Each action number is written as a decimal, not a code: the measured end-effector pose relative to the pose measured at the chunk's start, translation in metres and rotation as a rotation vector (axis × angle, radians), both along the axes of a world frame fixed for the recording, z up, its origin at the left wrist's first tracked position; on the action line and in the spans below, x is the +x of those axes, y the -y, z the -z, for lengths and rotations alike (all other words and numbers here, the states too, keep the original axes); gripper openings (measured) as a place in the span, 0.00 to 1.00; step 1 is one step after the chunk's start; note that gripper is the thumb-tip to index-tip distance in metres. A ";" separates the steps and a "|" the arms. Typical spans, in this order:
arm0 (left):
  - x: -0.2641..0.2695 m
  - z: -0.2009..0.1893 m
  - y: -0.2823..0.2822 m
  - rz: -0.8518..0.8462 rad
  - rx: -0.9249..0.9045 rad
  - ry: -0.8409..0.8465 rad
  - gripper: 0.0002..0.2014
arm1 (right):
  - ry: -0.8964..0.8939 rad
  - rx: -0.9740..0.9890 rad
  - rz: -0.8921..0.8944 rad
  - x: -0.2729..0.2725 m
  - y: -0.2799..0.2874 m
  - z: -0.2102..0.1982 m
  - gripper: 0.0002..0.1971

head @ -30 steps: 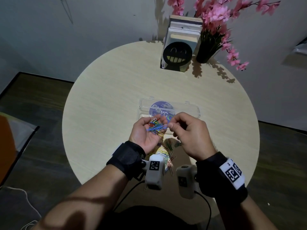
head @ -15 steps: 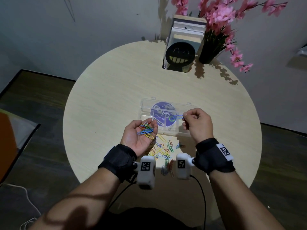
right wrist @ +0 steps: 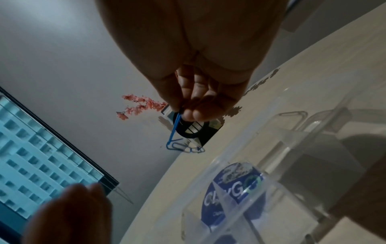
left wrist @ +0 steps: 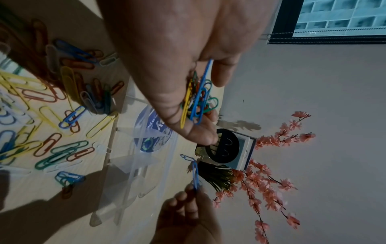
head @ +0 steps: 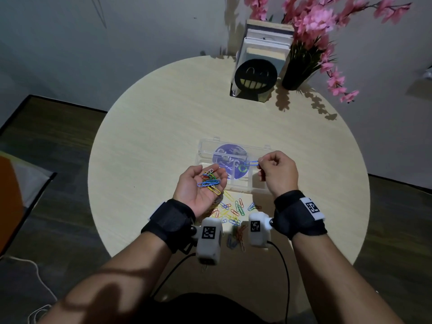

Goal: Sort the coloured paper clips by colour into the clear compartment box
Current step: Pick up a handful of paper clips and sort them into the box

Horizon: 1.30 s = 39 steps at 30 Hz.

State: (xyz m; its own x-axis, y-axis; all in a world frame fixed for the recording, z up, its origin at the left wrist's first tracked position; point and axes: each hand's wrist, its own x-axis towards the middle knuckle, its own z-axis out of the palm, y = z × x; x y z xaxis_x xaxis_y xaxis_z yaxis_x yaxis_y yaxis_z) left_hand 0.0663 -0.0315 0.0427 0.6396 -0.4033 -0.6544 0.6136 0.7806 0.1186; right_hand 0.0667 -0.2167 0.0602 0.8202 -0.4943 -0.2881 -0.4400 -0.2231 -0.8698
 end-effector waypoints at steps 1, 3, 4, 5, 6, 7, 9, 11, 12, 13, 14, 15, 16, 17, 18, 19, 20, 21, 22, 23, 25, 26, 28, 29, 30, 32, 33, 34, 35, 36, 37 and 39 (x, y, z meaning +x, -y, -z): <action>0.000 -0.001 0.000 -0.005 -0.010 0.002 0.18 | -0.021 -0.045 -0.004 0.003 0.000 0.006 0.09; 0.000 -0.003 -0.001 -0.016 -0.020 0.002 0.18 | -0.067 -0.097 -0.001 0.008 0.000 0.015 0.10; 0.000 -0.004 -0.001 -0.022 -0.023 0.003 0.18 | -0.087 -0.104 0.001 0.010 0.000 0.019 0.11; 0.001 -0.004 -0.001 -0.027 -0.030 0.003 0.18 | -0.105 -0.113 -0.004 0.012 -0.001 0.023 0.11; 0.001 -0.005 -0.001 -0.030 -0.037 0.002 0.18 | -0.126 -0.130 -0.021 0.013 -0.001 0.027 0.11; 0.001 -0.005 -0.001 -0.032 -0.040 0.004 0.18 | -0.154 -0.160 -0.057 0.014 -0.001 0.029 0.10; 0.002 -0.005 -0.001 -0.032 -0.035 0.008 0.18 | -0.196 -0.235 -0.144 0.011 -0.002 0.028 0.06; 0.002 -0.007 -0.001 -0.030 -0.038 0.011 0.18 | -0.143 -0.304 -0.209 0.007 -0.006 0.019 0.00; 0.002 -0.007 0.000 -0.031 -0.042 0.015 0.18 | -0.080 -0.326 -0.250 0.004 -0.009 0.012 0.02; 0.002 -0.008 0.000 -0.028 -0.040 0.022 0.18 | -0.012 -0.341 -0.314 0.000 -0.015 0.003 0.02; 0.002 -0.008 0.001 -0.022 -0.033 0.029 0.19 | 0.053 -0.357 -0.397 -0.005 -0.023 -0.008 0.03; 0.002 -0.009 0.002 -0.012 -0.020 0.038 0.19 | 0.102 -0.376 -0.498 -0.010 -0.032 -0.018 0.04; 0.001 -0.009 0.003 -0.003 -0.010 0.047 0.19 | 0.138 -0.394 -0.593 -0.016 -0.040 -0.025 0.05; 0.001 -0.009 0.004 0.001 -0.004 0.052 0.19 | 0.159 -0.419 -0.674 -0.021 -0.047 -0.032 0.07; 0.000 -0.008 0.005 0.002 -0.002 0.053 0.20 | 0.171 -0.463 -0.741 -0.024 -0.051 -0.038 0.09; 0.000 -0.008 0.005 0.007 0.002 0.054 0.20 | 0.181 -0.515 -0.793 -0.027 -0.055 -0.043 0.10; 0.000 -0.008 0.005 0.015 0.006 0.060 0.21 | 0.182 -0.565 -0.838 -0.028 -0.058 -0.046 0.12; -0.001 -0.008 0.005 0.032 0.015 0.073 0.21 | 0.170 -0.621 -0.890 -0.027 -0.062 -0.047 0.13; -0.002 -0.008 0.005 0.056 0.023 0.088 0.22 | 0.149 -0.689 -0.941 -0.025 -0.065 -0.046 0.13; -0.003 -0.010 0.006 0.083 0.030 0.103 0.22 | 0.123 -0.757 -0.980 -0.024 -0.069 -0.044 0.12; -0.006 -0.014 0.010 0.111 0.045 0.121 0.23 | 0.114 -0.860 -0.991 -0.024 -0.076 -0.041 0.08; -0.007 -0.013 0.011 0.114 0.056 0.122 0.23 | 0.119 -0.874 -0.968 -0.024 -0.079 -0.038 0.05; -0.007 -0.011 0.011 0.122 0.073 0.109 0.23 | 0.151 -0.869 -0.921 -0.024 -0.081 -0.035 0.03; -0.008 -0.010 0.011 0.124 0.084 0.099 0.23 | 0.148 -0.826 -0.899 -0.024 -0.080 -0.035 0.03; -0.008 -0.010 0.010 0.126 0.095 0.093 0.23 | 0.133 -0.750 -0.880 -0.024 -0.079 -0.037 0.02; -0.010 -0.009 0.011 0.129 0.085 0.101 0.23 | 0.099 -0.523 -0.806 -0.024 -0.075 -0.040 0.03; -0.010 -0.010 0.012 0.129 0.073 0.109 0.24 | 0.098 -0.415 -0.751 -0.025 -0.074 -0.042 0.04; -0.011 -0.011 0.013 0.128 0.070 0.114 0.25 | 0.100 -0.320 -0.691 -0.025 -0.072 -0.043 0.05; -0.011 -0.011 0.014 0.129 0.065 0.114 0.24 | 0.095 -0.224 -0.625 -0.024 -0.070 -0.045 0.08; -0.010 -0.010 0.014 0.129 0.063 0.108 0.23 | 0.095 -0.105 -0.551 -0.023 -0.066 -0.046 0.11; -0.009 -0.010 0.015 0.132 0.063 0.103 0.23 | 0.102 0.024 -0.475 -0.021 -0.062 -0.047 0.13; -0.007 -0.009 0.014 0.133 0.069 0.096 0.23 | 0.123 0.277 -0.335 -0.018 -0.054 -0.048 0.13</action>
